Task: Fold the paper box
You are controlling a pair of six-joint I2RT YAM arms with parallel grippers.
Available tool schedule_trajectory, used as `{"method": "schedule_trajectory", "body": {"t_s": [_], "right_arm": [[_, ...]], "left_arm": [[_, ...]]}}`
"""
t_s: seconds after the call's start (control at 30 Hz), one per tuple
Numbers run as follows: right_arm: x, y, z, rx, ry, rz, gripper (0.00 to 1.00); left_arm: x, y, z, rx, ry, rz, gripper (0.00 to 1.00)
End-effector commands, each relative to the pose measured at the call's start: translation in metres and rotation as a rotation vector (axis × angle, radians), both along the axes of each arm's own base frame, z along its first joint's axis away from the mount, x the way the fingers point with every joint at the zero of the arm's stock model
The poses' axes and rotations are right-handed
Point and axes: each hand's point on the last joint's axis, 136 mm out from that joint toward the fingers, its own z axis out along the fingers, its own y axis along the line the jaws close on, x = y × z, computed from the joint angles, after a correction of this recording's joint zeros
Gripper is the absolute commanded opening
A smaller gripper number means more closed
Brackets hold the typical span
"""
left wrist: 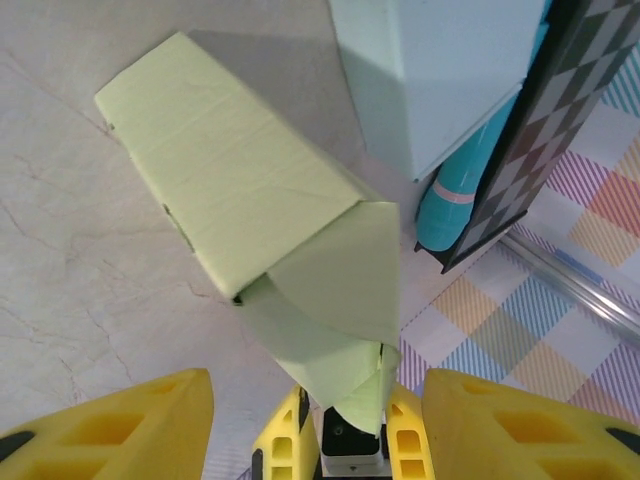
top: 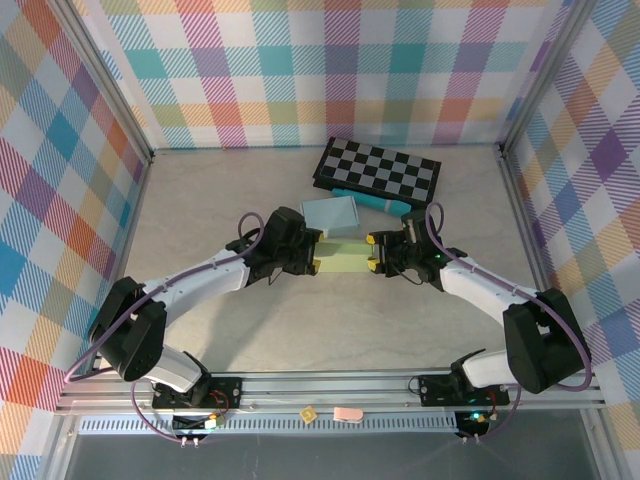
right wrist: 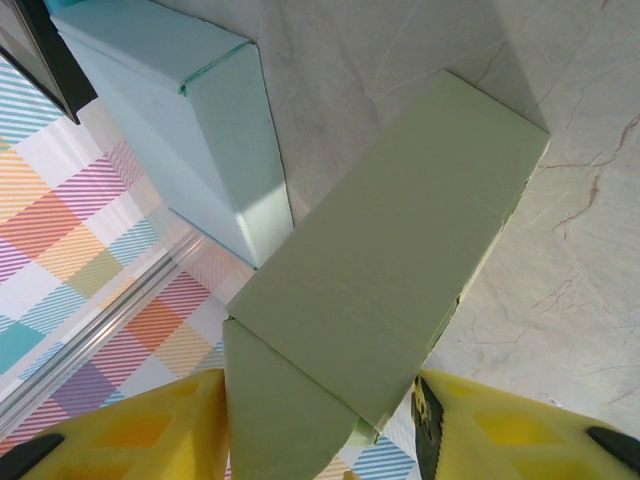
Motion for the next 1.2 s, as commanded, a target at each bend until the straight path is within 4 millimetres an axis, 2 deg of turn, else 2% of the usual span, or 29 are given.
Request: {"method": "schedule_trajectory", "body": {"t_s": [0.0,0.27,0.67,0.83,1.0,1.17], "right_arm": [[0.000,-0.002,-0.005,-0.031,0.013,0.011,0.49],[-0.002,-0.002,-0.006,-0.033,0.016,0.016,0.48],[0.001,-0.002,-0.005,-0.047,0.009,0.024,0.48],[0.001,-0.002,-0.003,-0.056,0.005,0.032,0.48],[0.001,-0.004,0.001,-0.072,-0.006,0.049,0.52],[0.001,-0.006,0.024,-0.113,-0.061,0.101,0.66]], "left_arm": [[0.005,0.001,-0.001,-0.029,0.007,0.063,0.56],[0.015,-0.002,-0.015,-0.052,-0.019,0.096,0.44],[0.004,0.010,-0.032,-0.017,-0.007,0.124,0.34],[0.002,0.015,-0.034,-0.012,-0.008,0.140,0.34],[0.003,0.012,-0.041,-0.022,0.000,0.135,0.30],[0.003,0.012,-0.041,-0.019,0.003,0.133,0.29]]}}
